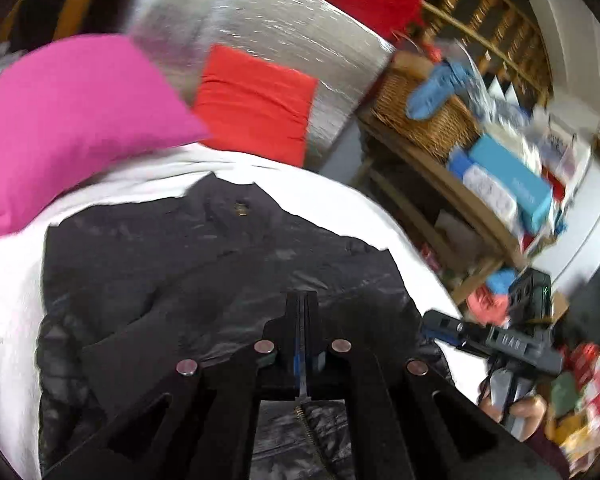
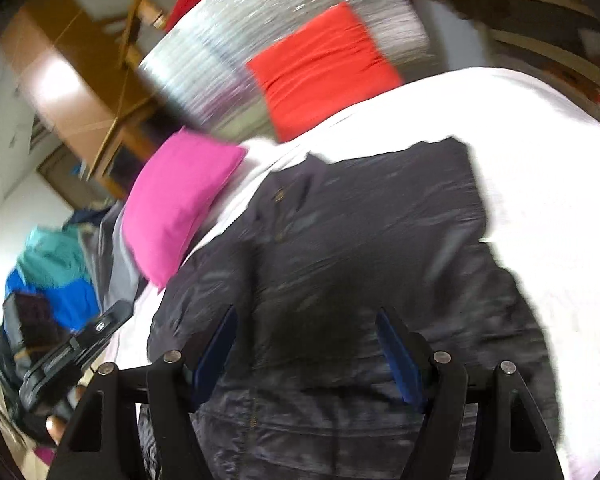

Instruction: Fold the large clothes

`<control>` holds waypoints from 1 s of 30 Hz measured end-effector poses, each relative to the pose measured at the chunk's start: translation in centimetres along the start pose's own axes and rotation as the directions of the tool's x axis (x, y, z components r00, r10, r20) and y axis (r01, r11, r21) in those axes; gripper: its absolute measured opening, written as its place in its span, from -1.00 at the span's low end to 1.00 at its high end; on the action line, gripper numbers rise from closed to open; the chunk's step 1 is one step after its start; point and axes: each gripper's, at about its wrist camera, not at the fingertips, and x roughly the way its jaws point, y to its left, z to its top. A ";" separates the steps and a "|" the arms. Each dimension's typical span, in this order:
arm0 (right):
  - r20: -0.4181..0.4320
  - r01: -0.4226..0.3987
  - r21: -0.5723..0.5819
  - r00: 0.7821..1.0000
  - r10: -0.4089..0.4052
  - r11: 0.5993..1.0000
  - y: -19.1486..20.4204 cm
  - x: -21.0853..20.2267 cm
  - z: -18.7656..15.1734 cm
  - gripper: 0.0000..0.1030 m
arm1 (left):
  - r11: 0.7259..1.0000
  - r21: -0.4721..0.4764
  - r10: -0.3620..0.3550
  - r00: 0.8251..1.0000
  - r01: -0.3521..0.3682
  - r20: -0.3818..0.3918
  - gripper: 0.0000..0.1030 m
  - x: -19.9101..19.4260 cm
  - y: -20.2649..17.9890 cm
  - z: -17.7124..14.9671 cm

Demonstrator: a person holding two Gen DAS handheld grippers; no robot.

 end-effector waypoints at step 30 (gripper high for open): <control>-0.145 -0.019 -0.023 0.989 0.016 1.000 2.4 5.2 -1.5 0.46 | 0.995 -0.051 0.068 0.957 -0.085 -0.281 -0.76 5.5 5.1 -3.7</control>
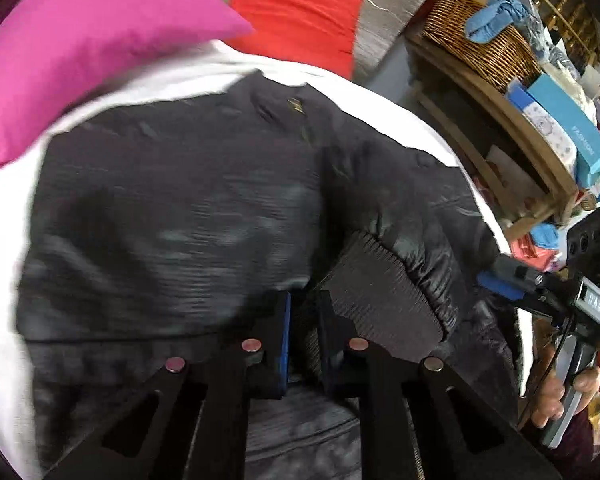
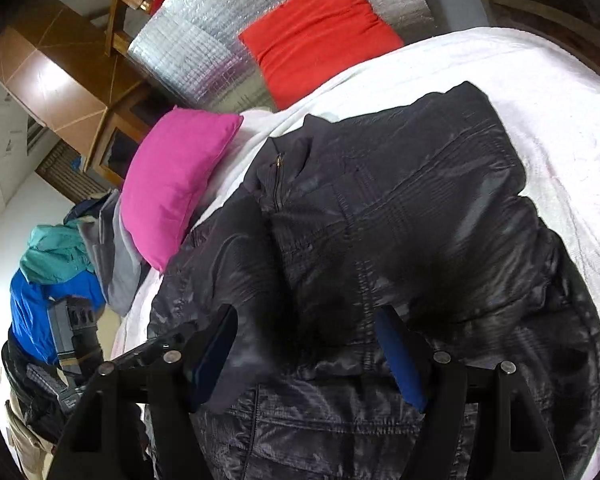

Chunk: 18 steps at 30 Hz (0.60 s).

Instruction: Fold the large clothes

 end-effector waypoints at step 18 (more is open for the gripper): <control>-0.231 -0.383 0.469 0.817 0.529 0.796 -6.0 4.7 -2.3 0.46 | 0.966 -0.126 -0.217 0.972 0.227 0.089 -0.61 1.5 -2.6 2.5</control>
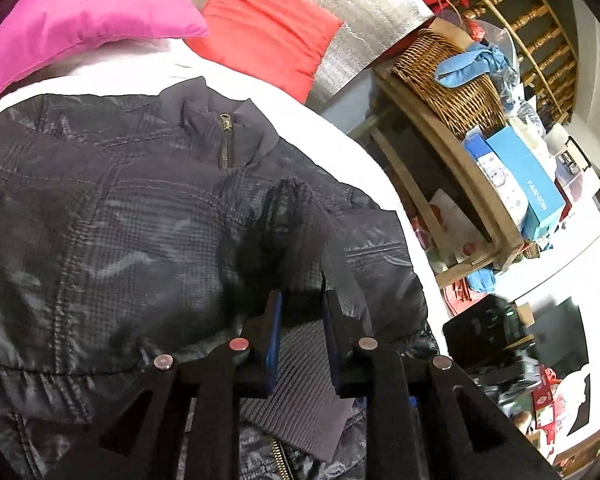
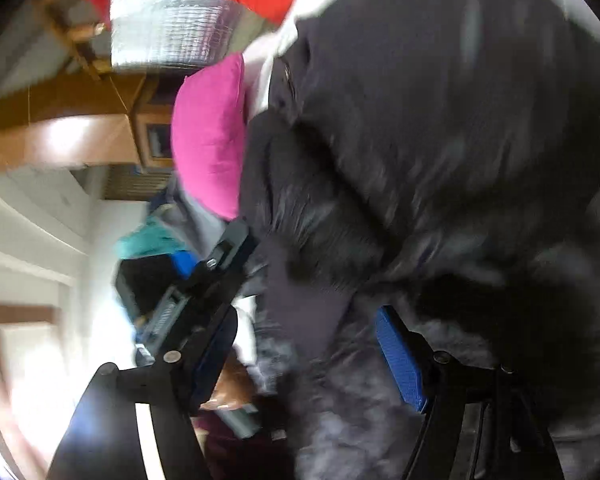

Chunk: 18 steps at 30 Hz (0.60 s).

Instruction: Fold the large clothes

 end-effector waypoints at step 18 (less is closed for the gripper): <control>0.575 -0.488 0.025 0.721 0.387 0.873 -1.7 -5.0 0.0 0.14 | 0.842 -0.103 0.536 0.842 -0.529 0.054 -0.37 -9.0 8.8 0.4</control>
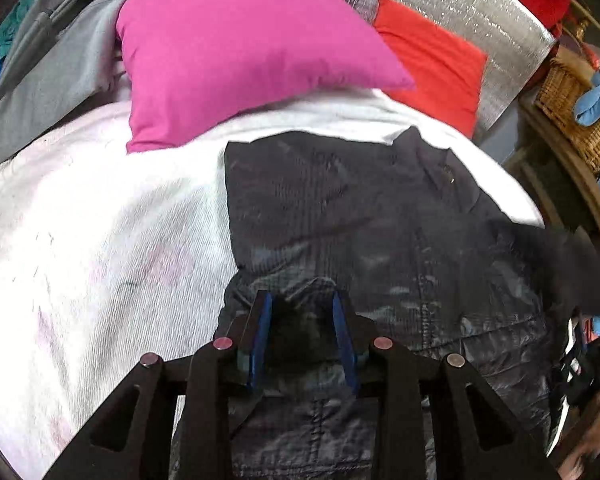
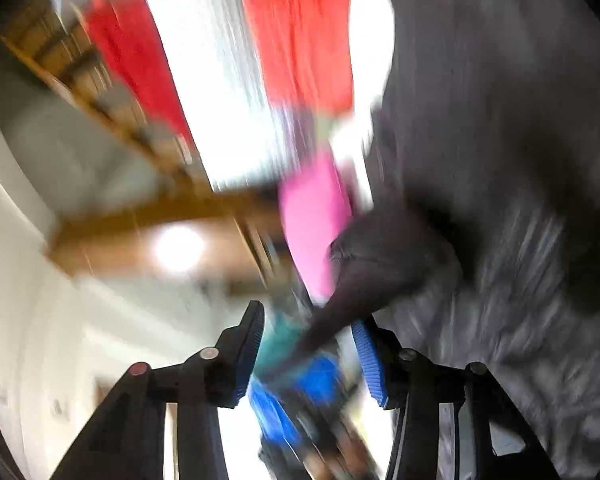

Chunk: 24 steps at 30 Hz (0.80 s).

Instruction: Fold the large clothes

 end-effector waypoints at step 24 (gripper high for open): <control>0.029 0.657 -0.518 0.654 -0.756 0.549 1.9 3.3 8.3 0.66 | 0.942 -0.238 -0.263 0.960 0.235 -0.093 0.43 2.9 6.5 0.1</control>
